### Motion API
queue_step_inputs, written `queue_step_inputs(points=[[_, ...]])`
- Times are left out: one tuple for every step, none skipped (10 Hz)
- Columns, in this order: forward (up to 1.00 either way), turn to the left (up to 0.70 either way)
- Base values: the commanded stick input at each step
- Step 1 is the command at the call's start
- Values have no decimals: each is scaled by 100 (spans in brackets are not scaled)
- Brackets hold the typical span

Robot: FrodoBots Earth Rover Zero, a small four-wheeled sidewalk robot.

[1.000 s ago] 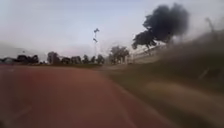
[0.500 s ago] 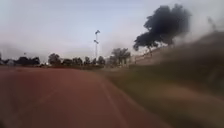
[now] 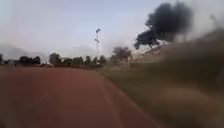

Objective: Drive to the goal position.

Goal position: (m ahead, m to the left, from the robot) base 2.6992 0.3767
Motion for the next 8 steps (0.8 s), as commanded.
queue_step_inputs(points=[[70,35],[70,35],[70,32],[70,19],[70,0],[70,0],[70,0],[70,0]])
